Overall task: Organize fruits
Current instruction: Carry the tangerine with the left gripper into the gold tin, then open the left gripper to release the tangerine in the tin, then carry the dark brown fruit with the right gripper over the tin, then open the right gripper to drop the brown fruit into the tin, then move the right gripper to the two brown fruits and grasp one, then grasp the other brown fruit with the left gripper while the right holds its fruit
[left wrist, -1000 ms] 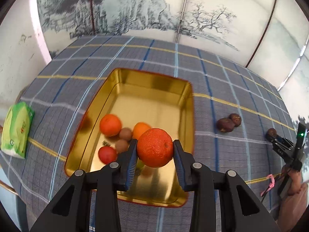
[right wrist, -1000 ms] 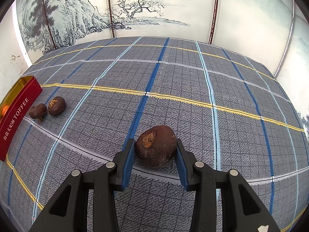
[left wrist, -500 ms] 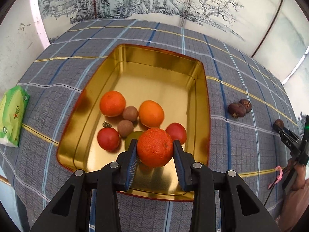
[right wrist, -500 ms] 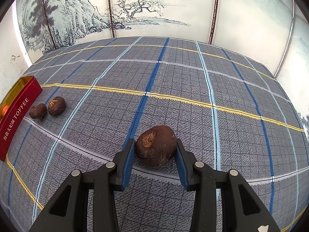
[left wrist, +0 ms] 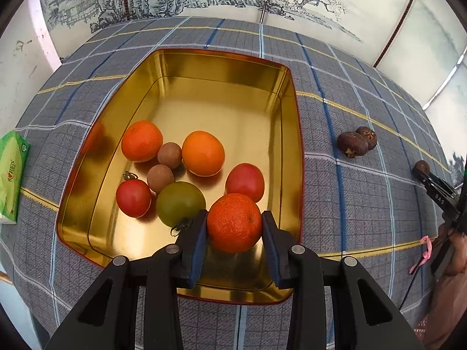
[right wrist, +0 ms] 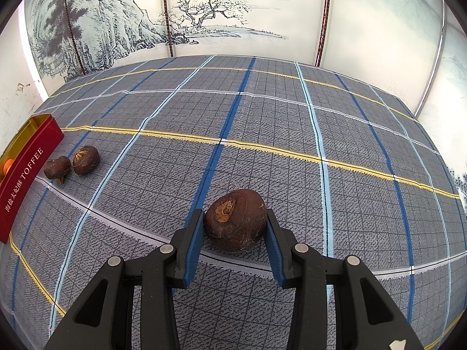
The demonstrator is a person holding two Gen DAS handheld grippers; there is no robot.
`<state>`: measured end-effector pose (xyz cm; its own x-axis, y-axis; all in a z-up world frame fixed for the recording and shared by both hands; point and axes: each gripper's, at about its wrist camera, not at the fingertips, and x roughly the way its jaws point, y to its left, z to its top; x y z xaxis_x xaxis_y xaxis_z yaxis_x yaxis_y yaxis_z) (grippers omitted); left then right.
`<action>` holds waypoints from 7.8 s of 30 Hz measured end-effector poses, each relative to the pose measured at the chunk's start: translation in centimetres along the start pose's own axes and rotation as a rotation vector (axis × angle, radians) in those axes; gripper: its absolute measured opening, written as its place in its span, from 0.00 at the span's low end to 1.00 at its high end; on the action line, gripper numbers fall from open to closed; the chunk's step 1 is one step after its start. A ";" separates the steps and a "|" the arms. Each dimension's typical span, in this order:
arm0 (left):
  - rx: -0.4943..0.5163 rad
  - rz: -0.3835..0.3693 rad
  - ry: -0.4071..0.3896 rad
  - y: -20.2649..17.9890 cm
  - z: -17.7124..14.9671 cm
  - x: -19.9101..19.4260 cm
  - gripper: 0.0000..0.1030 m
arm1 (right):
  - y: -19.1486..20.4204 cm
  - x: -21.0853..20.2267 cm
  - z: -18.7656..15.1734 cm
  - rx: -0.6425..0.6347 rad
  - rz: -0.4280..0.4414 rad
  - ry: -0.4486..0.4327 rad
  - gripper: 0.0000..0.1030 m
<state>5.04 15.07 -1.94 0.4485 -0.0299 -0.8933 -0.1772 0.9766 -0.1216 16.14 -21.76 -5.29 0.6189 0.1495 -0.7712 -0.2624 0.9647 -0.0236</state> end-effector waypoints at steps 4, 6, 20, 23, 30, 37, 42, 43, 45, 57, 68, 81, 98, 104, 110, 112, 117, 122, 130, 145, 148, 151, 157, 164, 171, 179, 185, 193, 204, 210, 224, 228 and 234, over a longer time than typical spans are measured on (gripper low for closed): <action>-0.016 0.013 0.010 0.5 0.1 0.5 0.36 | 0.0 0.0 0.0 0.000 0.000 0.000 0.37; -0.022 0.021 0.016 0.8 0.1 0.8 0.36 | 0.0 0.0 0.0 0.000 0.000 0.000 0.37; -0.025 0.059 0.023 1.4 0.4 1.5 0.36 | 0.0 0.0 0.0 0.000 0.000 0.001 0.37; -0.024 0.063 0.022 1.3 0.4 1.5 0.36 | 0.0 0.0 0.0 0.000 0.000 0.001 0.37; -0.014 0.068 0.011 1.2 0.5 1.1 0.40 | 0.0 0.0 0.0 0.000 0.000 0.001 0.37; 0.005 0.088 -0.034 0.8 0.5 -0.2 0.68 | 0.0 0.0 0.0 0.000 -0.001 0.001 0.37; 0.015 0.103 -0.071 0.7 0.5 -1.4 0.72 | 0.0 0.1 0.1 -0.001 -0.003 0.002 0.37; 0.018 0.111 -0.078 0.7 0.5 -1.6 0.72 | 0.0 0.1 0.1 -0.001 -0.003 0.002 0.37; 0.024 0.112 -0.090 0.6 0.3 -2.0 0.73 | 0.0 0.1 0.1 -0.001 -0.003 0.002 0.37; 0.014 0.166 -0.241 0.7 -0.2 -4.9 0.77 | 0.0 0.1 0.1 -0.001 -0.004 0.002 0.37; -0.001 0.163 -0.227 1.2 -1.3 -4.9 0.77 | -0.2 0.3 0.1 0.006 -0.012 0.001 0.37; -0.011 0.138 -0.227 2.1 -2.6 -5.8 0.89 | 0.0 0.0 0.3 0.046 -0.057 0.007 0.35; -0.082 0.133 -0.227 5.2 -3.4 -6.3 0.91 | 8.4 -4.8 2.6 -0.065 0.085 -0.067 0.35; -0.127 0.158 -0.244 7.1 -3.6 -7.0 0.91 | 15.6 -6.1 3.6 -0.180 0.205 -0.084 0.35; -0.199 0.175 -0.252 9.8 -4.2 -7.7 0.91 | 23.3 -6.8 3.6 -0.299 0.333 -0.081 0.35; -0.214 0.183 -0.257 10.6 -4.4 -8.0 0.91 | 25.7 -6.9 3.4 -0.343 0.366 -0.073 0.35; -0.243 0.206 -0.254 12.2 -5.0 -8.2 0.91 | 29.9 -6.3 2.9 -0.413 0.414 -0.049 0.35; -0.262 0.210 -0.253 13.2 -5.4 -8.2 0.91 | 33.1 -5.1 2.4 -0.475 0.421 -0.015 0.35; -0.272 0.223 -0.229 13.8 -5.6 -7.8 0.91 | 34.5 -3.5 2.1 -0.504 0.397 0.015 0.35; -0.232 0.225 -0.219 13.0 -5.4 -7.7 0.91 | 34.9 -2.0 2.0 -0.519 0.376 0.023 0.36; -0.221 0.220 -0.220 12.6 -5.4 -7.7 0.91 | 34.8 -2.1 2.0 -0.506 0.382 0.023 0.38; -0.215 0.218 -0.218 12.4 -5.4 -7.7 0.91 | 34.7 -2.5 1.8 -0.500 0.396 0.021 0.38; -0.210 0.216 -0.213 12.1 -5.5 -7.7 0.91 | 34.8 -2.7 1.6 -0.494 0.404 0.020 0.37; -0.220 0.215 -0.225 11.8 -5.6 -8.0 0.91 | 33.7 -3.9 1.9 -0.454 0.438 -0.008 0.37; -0.188 0.211 -0.259 10.6 -5.0 -8.8 0.91 | 30.1 -5.5 2.8 -0.366 0.450 -0.060 0.37; -0.132 0.190 -0.268 7.9 -4.0 -9.0 0.91 | 21.2 -4.1 4.3 -0.219 0.306 -0.067 0.37; -0.076 0.165 -0.263 5.5 -3.1 -8.5 0.91 | 15.7 -1.9 4.2 -0.159 0.197 -0.033 0.37; 0.006 0.120 -0.233 1.9 -2.1 -7.1 0.91 | 13.5 1.0 4.1 -0.110 0.186 0.003 0.37; 0.100 0.075 -0.220 -2.5 -0.2 -5.9 0.91 | 14.8 3.7 4.9 -0.129 0.195 0.011 0.39; 0.144 0.037 -0.210 -5.6 0.9 -4.8 0.91 | 14.8 3.3 4.4 -0.160 0.182 0.002 0.35; 0.234 -0.087 -0.180 -13.6 2.7 -0.1 0.91 | 6.2 1.0 1.8 -0.045 0.056 -0.004 0.35; 0.217 -0.082 -0.158 -14.4 3.7 1.8 0.88 | 4.1 0.4 1.1 -0.005 0.032 -0.002 0.35; 0.191 -0.076 -0.136 -14.7 5.3 4.3 0.76 | 3.3 0.4 1.0 0.015 0.023 -0.002 0.36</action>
<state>14.19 1.75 -1.71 0.5702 -0.0886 -0.8167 0.0249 0.9956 -0.0906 16.24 -18.26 -5.03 0.6138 0.1724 -0.7704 -0.2654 0.9641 0.0043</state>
